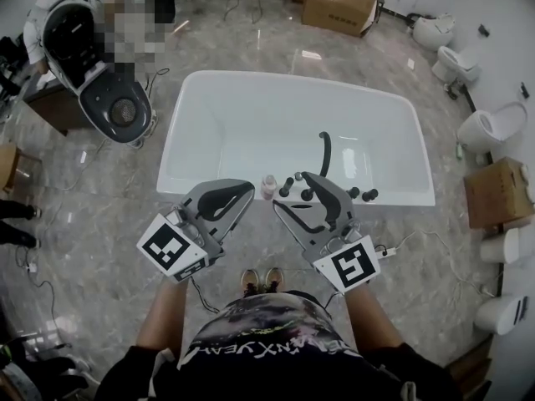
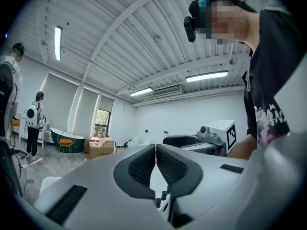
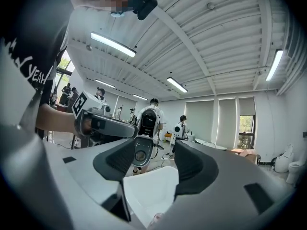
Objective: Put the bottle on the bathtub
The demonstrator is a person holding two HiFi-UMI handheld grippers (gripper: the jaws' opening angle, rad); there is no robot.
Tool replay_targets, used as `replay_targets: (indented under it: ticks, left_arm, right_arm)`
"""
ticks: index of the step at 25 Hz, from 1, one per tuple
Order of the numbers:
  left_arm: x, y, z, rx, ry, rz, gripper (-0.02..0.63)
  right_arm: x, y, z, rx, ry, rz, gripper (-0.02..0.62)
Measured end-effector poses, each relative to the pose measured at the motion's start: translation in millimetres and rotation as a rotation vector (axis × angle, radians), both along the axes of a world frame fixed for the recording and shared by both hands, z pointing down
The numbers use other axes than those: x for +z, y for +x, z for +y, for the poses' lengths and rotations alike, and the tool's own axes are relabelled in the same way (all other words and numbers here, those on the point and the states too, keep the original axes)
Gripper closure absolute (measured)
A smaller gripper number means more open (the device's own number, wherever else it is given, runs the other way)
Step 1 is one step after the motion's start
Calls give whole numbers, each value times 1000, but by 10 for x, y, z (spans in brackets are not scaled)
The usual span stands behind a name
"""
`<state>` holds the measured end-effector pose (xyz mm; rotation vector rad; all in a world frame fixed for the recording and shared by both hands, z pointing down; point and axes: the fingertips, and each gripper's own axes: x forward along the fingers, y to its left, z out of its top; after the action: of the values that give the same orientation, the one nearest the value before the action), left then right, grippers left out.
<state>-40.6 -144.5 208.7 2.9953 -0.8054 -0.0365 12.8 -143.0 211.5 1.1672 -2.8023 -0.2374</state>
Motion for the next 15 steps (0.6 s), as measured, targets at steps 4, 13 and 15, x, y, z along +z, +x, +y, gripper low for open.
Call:
replay_targets:
  ticks: [4, 13, 15]
  left_arm:
    - [-32, 267, -97, 9, 7, -16, 583]
    - [-102, 247, -46, 18, 23, -36, 583]
    - [-121, 140, 2, 19, 23, -38, 581]
  right_arm:
    - [-9, 247, -102, -2, 2, 1, 367]
    - [-29, 210, -70, 3, 6, 6, 495]
    - [-45, 111, -22, 5, 7, 11, 538]
